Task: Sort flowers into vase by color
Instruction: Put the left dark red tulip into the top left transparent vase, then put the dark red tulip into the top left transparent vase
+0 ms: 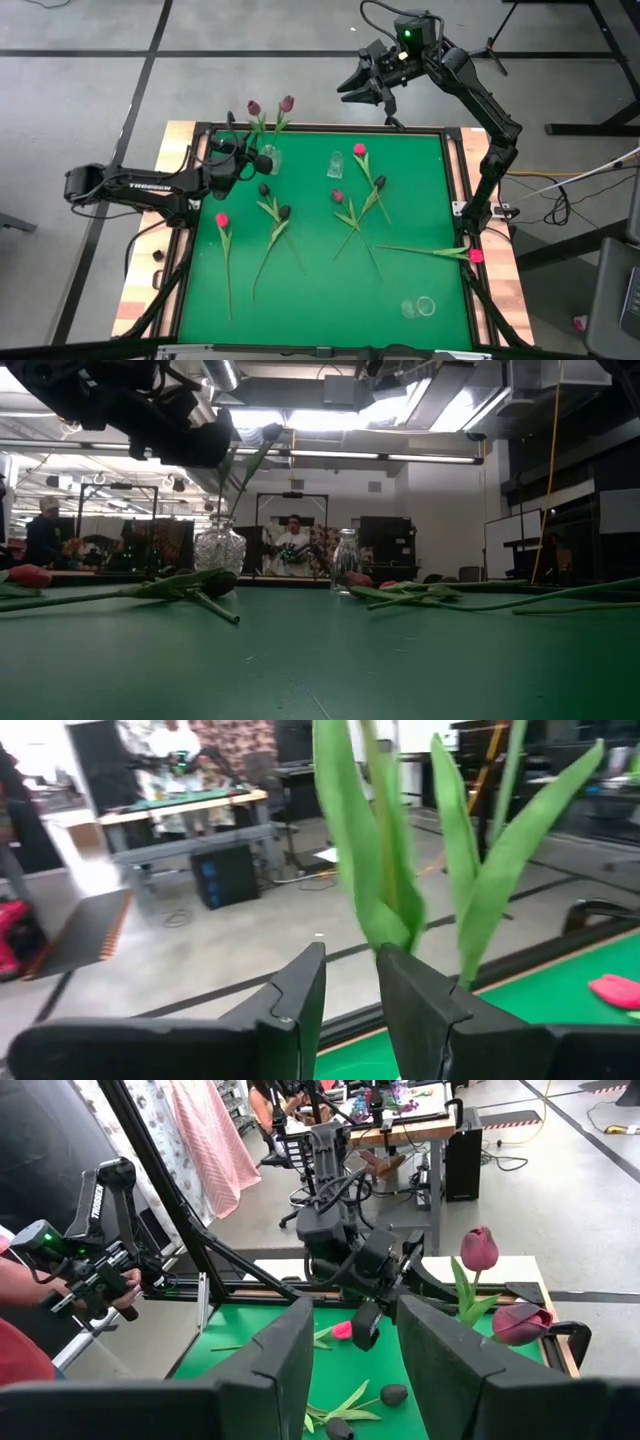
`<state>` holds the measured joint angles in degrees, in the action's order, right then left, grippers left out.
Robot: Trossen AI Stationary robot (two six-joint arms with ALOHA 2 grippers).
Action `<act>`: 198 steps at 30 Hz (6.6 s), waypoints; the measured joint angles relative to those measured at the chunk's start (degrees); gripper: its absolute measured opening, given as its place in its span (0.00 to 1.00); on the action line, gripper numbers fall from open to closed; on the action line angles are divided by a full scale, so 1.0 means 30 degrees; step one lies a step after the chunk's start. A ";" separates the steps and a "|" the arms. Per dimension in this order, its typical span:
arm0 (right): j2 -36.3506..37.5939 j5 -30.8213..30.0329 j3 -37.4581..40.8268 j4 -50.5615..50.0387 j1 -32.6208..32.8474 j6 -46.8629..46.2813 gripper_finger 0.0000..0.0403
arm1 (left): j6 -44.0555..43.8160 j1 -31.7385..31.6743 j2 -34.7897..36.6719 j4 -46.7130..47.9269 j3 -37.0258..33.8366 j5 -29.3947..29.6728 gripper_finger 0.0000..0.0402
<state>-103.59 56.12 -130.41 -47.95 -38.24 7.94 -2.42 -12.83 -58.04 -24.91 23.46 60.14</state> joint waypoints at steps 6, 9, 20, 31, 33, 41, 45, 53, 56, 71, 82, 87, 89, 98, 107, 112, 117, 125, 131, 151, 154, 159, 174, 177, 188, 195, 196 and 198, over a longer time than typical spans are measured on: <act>0.0000 -0.1724 0.0000 0.0334 0.0323 -0.1454 0.37 | -0.0433 0.1188 0.0015 -0.0152 0.0000 0.1288 0.23; 0.0000 -0.5560 -0.0007 0.0574 0.1167 -0.2166 0.37 | -0.2086 0.1939 0.0015 -0.0355 0.0000 0.1332 0.23; -0.0005 -1.0788 -0.0030 1.5850 0.3435 -2.1789 0.37 | -0.9242 0.3879 0.0029 -0.2870 0.0000 0.1099 0.23; 0.0517 -0.6571 -0.0022 1.5113 0.3703 -2.2243 0.37 | -1.0961 0.4194 0.0029 -0.2754 0.0000 -0.2916 0.23; 0.0517 -0.6248 -0.0022 1.3550 0.4096 -2.0867 0.37 | -1.1954 0.4194 0.0029 -0.2732 0.0000 -0.2928 0.23; 0.0684 -0.7118 0.0006 1.2170 0.5251 -1.7413 0.37 | -1.3170 0.4187 0.0029 -0.2443 0.0000 -0.4767 0.23; 0.0765 -0.7846 -0.0007 1.2125 0.5262 -1.6438 0.37 | -1.4054 0.4187 0.0022 -0.2385 0.0000 -0.5865 0.23; 0.0787 -0.8930 -0.0036 0.9456 0.5238 -1.4647 0.37 | -1.5080 0.4187 0.0022 -0.2368 0.0000 -0.5976 0.23; 0.0745 -0.9613 -0.0022 0.4949 0.5260 -1.2368 0.37 | -1.5074 0.4187 0.0022 -0.2368 0.0000 -0.5969 0.23; 0.0739 -1.9809 0.2619 -1.3518 0.8490 -0.8030 0.37 | -1.5065 0.4201 0.0022 -0.1890 0.0022 -0.7778 0.23; 0.2242 -2.0214 1.2716 -0.6138 1.1881 -1.1026 0.37 | -1.5287 0.4910 0.1733 0.2856 0.0022 -0.9764 0.23; 0.3528 -2.0601 1.7641 -0.1467 1.2552 -1.3445 0.37 | -1.6527 0.4967 0.3388 0.7041 0.0022 -0.9890 0.23; 0.3687 -2.0689 1.9122 -0.0132 1.2884 -1.4424 0.37 | -1.6988 0.5101 0.3782 0.8224 0.0022 -1.0119 0.23; 0.3446 -2.2268 2.3105 0.5518 1.4369 -1.6522 0.37 | -1.7048 0.5680 0.3728 0.9216 0.0022 -1.0240 0.23; 0.2898 -2.1352 2.3605 0.7413 1.3288 -1.5530 0.37 | -1.7012 0.5680 0.3730 0.9738 0.0022 -1.0092 0.23; 0.2557 -2.1330 2.3614 0.8077 1.2778 -1.4856 0.37 | -1.6997 0.5680 0.3730 0.9875 0.0022 -1.0023 0.23; 0.2091 -2.1358 2.3626 0.8459 1.2429 -1.3980 0.37 | -1.6990 0.5680 0.3730 1.0075 0.0022 -0.9882 0.23; 0.0936 -2.0578 2.3627 0.8525 1.2225 -1.3615 0.48 | -1.6983 0.5680 0.3730 1.0332 0.0022 -0.9836 0.23; 0.0860 -2.2265 2.3620 0.8269 1.2225 -1.4023 0.59 | -1.6983 0.5680 0.3730 1.0522 0.0016 -0.9823 0.23; -0.0561 -2.2876 2.3591 0.8963 1.1752 -1.3425 0.34 | -1.6998 0.5680 0.3730 1.0793 0.0015 -0.9830 0.23; -0.0561 -2.2913 2.3591 0.8985 1.1730 -1.3563 0.20 | -1.7005 0.5680 0.3730 1.0776 0.0015 -0.9830 0.23; -0.0561 -2.2901 2.3591 0.9013 1.1732 -1.4049 0.03 | -1.7019 0.5680 0.3730 1.0717 0.0015 -0.9833 0.23; -0.0164 -2.3505 1.9822 0.9548 1.1737 -1.2256 0.01 | -1.7220 0.5680 0.3730 1.0505 0.0015 -0.9918 0.23; 0.0048 -2.4033 1.8360 0.9510 1.1737 -1.1498 0.02 | -1.7609 0.5680 0.3730 1.0222 0.0015 -1.0026 0.23; 0.0386 -2.4800 1.2269 1.0380 1.1737 -0.7459 0.02 | -1.5791 0.5680 0.3730 0.5855 0.0007 -1.0197 0.23; 0.0408 -2.4345 1.0534 1.4074 1.1586 -0.5985 0.01 | -1.2001 0.5669 0.3730 0.0233 0.0007 -1.0515 0.23; 0.0408 -2.4139 1.0500 1.4621 1.1495 -0.6055 0.02 | -1.1641 0.5636 0.3730 -0.0300 0.0007 -1.0522 0.23; 0.0408 -2.3454 1.0494 1.5740 1.1306 -0.6448 0.02 | -1.1014 0.5566 0.3730 -0.1051 0.0007 -1.0546 0.23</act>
<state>-102.37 -14.24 -98.93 -0.73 -4.32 -11.40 -35.46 3.86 -46.85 -28.06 23.49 28.51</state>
